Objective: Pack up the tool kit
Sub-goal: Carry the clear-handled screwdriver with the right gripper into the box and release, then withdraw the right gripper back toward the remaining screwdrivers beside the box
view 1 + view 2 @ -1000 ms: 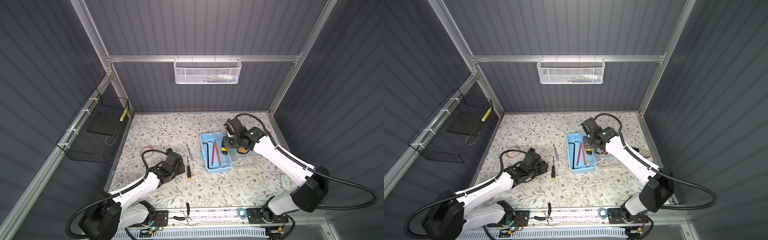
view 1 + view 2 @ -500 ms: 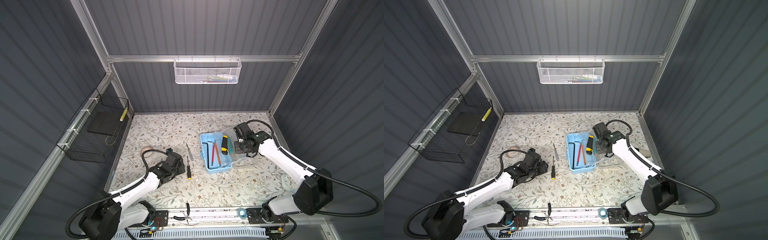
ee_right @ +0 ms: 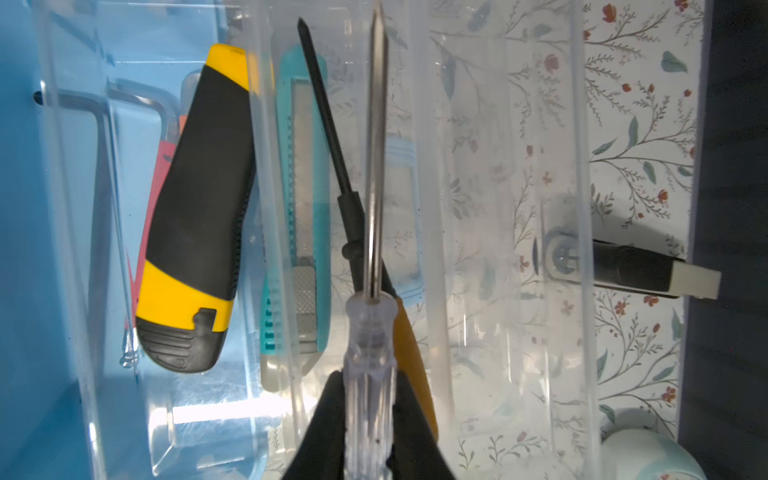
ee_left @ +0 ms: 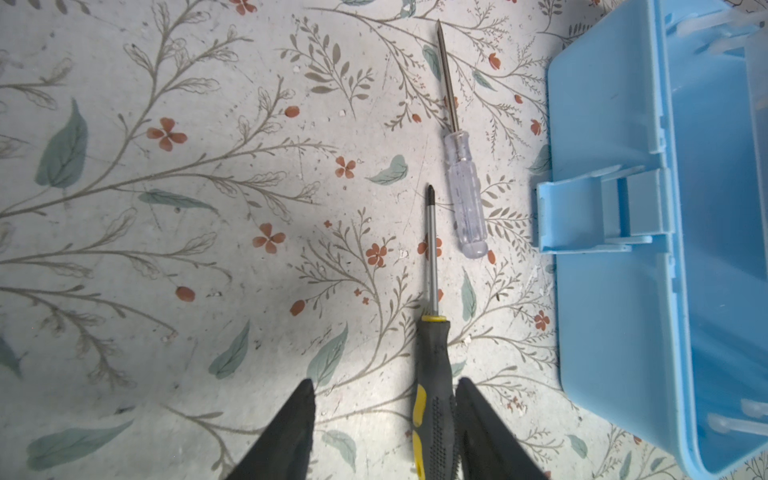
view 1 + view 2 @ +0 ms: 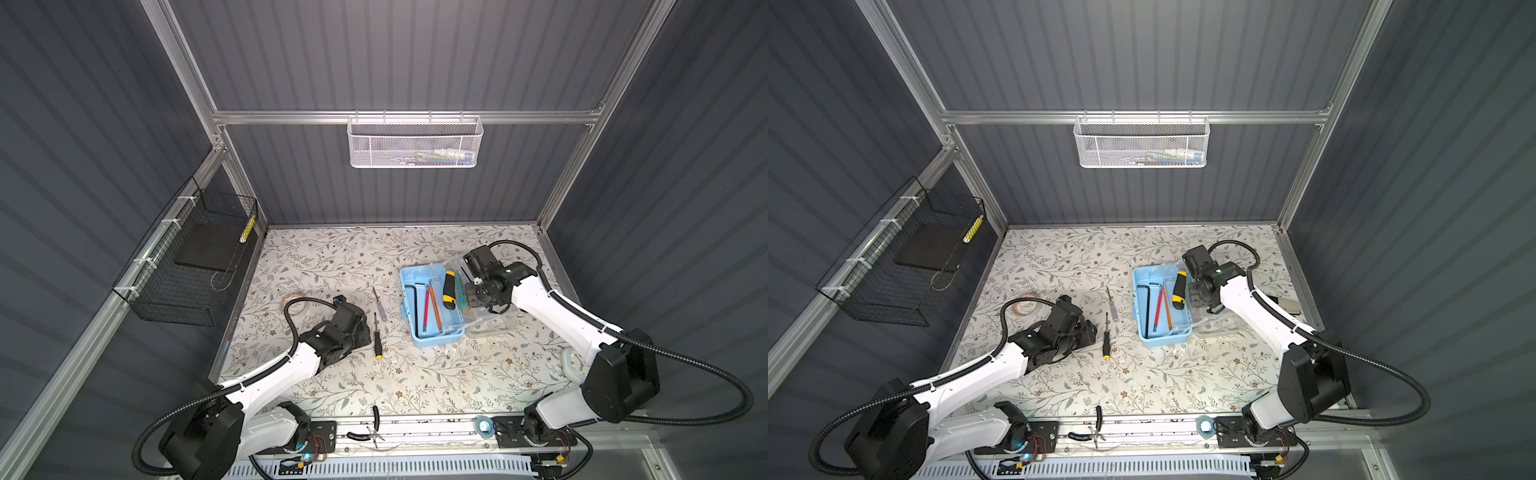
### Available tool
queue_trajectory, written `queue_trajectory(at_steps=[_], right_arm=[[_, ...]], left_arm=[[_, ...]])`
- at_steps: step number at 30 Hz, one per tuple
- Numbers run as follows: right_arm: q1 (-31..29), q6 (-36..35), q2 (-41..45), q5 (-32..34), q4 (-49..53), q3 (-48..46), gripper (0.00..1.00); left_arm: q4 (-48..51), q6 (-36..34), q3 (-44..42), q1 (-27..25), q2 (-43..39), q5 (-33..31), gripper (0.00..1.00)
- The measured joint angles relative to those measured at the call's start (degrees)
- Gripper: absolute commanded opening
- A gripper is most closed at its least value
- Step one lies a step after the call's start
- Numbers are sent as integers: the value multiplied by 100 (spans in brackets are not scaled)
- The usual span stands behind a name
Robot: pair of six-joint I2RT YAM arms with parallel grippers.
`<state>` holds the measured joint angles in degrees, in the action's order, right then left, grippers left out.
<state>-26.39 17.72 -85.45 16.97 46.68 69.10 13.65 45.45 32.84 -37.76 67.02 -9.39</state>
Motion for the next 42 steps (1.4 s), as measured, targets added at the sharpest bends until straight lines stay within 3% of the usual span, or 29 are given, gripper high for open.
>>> queue_trajectory(at_steps=[7, 21, 27, 33, 42], right_arm=[[0, -15, 0, -7, 0, 4, 38], [-39, -59, 267, -269, 223, 752, 39], [-664, 17, 256, -518, 267, 1460, 48], [-1591, 157, -466, -763, 142, 2212, 42], [-2212, 334, -2048, -1292, -59, 2782, 42]], left_arm=[[0, 0, 0, 0, 0, 2, 56], [-2, -114, 186, 0, 114, 2, 56], [4, -133, 192, 0, 186, 26, 56], [39, -136, 192, 0, 127, 26, 56], [35, -101, -50, 0, -553, 26, 57]])
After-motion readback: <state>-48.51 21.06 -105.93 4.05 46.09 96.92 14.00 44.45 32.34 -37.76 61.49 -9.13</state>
